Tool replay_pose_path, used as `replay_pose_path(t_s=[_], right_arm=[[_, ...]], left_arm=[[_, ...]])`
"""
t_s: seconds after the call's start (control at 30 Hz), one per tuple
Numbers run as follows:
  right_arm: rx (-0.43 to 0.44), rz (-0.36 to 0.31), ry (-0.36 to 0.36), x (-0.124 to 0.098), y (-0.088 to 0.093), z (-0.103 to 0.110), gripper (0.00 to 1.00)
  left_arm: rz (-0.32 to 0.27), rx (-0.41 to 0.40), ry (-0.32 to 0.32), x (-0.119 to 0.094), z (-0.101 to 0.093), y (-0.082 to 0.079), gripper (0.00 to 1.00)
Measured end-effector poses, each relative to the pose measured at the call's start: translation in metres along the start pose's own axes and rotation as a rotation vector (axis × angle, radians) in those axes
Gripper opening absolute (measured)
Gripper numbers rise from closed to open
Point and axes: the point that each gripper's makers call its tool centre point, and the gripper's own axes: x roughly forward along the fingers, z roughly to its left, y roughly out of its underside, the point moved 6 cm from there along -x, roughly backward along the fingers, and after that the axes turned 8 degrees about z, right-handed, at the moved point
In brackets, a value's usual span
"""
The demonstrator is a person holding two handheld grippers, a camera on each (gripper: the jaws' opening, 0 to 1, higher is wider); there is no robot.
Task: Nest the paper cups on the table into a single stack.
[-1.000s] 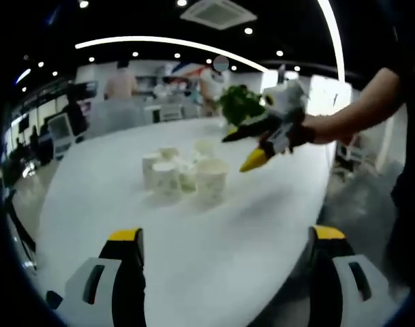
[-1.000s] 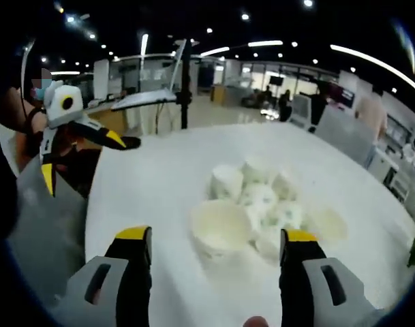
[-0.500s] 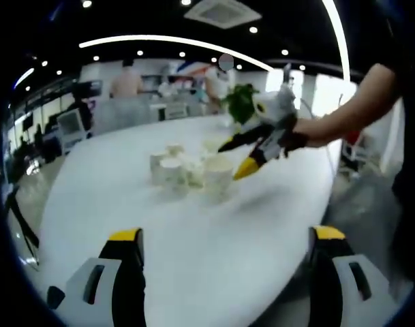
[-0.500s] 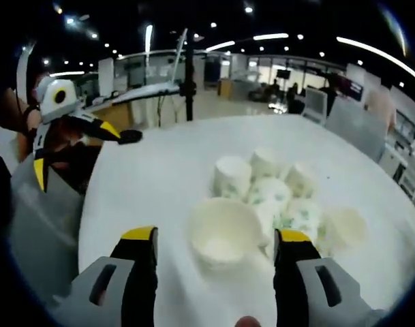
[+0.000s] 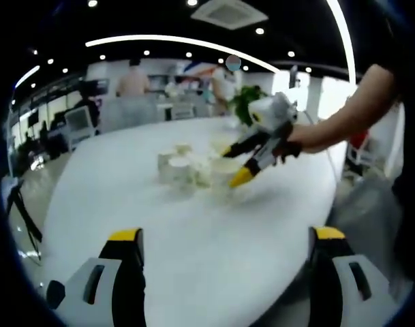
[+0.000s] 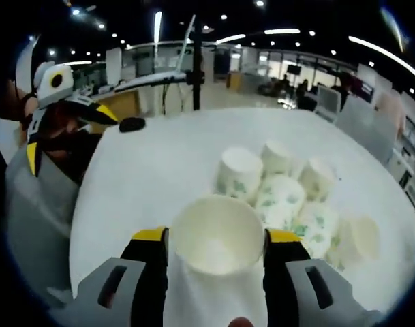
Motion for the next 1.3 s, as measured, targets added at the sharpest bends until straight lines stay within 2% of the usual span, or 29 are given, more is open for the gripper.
replay_pose_path(t_s=[0.37, 0.6, 0.93, 1.3], right_arm=[[-0.002, 0.019, -0.011, -0.003, 0.000, -0.001, 0.47], [0.006, -0.003, -0.004, -0.014, -0.002, 0.003, 0.46], [-0.001, -0.046, -0.005, -0.031, -0.004, 0.022, 0.45], [-0.005, -0.094, -0.031, -0.052, 0.000, 0.061, 0.45]], left_arm=[[-0.002, -0.018, -0.002, 0.001, 0.003, 0.000, 0.99], [0.002, -0.007, -0.001, 0.000, 0.003, -0.002, 0.99], [0.011, 0.003, 0.013, -0.002, 0.000, -0.002, 0.99], [0.012, 0.008, 0.030, -0.005, -0.004, -0.004, 0.99]])
